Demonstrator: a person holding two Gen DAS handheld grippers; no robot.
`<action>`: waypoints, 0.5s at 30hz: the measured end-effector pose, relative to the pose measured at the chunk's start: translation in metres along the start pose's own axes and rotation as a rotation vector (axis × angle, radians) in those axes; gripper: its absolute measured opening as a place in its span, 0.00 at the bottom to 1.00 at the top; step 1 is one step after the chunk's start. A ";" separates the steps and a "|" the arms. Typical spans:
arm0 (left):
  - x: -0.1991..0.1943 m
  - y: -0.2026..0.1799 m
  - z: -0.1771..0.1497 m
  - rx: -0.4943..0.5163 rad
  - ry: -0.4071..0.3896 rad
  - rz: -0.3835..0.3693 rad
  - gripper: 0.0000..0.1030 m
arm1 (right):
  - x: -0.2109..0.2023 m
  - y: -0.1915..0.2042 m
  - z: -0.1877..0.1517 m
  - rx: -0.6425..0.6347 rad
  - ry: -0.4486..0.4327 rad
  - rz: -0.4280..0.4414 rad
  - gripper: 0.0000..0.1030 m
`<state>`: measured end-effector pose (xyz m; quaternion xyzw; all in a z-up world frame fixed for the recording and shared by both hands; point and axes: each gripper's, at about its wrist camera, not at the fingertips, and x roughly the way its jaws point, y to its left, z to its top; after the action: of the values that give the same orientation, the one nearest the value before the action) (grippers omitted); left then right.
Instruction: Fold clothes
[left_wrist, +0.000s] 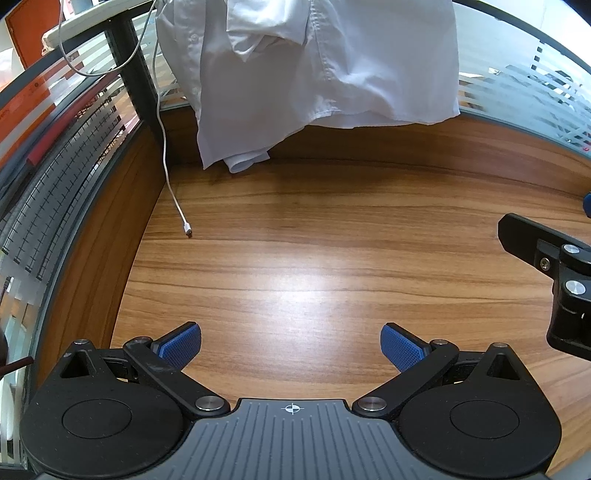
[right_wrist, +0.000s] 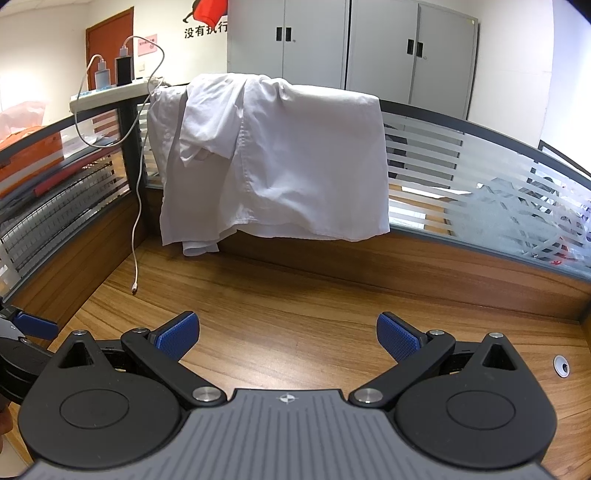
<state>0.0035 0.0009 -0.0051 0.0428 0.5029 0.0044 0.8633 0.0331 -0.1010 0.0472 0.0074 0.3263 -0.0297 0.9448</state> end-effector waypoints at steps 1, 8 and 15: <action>0.000 0.000 0.000 0.001 0.001 0.000 1.00 | 0.000 0.000 0.000 0.000 0.000 -0.001 1.00; 0.004 -0.002 0.000 0.003 0.016 -0.005 1.00 | 0.004 -0.003 -0.001 0.010 0.010 -0.003 1.00; 0.010 -0.001 0.001 0.004 0.029 -0.006 1.00 | 0.010 -0.004 -0.002 0.016 0.027 -0.004 1.00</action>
<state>0.0094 0.0000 -0.0130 0.0428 0.5154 0.0013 0.8559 0.0398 -0.1057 0.0393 0.0148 0.3391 -0.0338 0.9400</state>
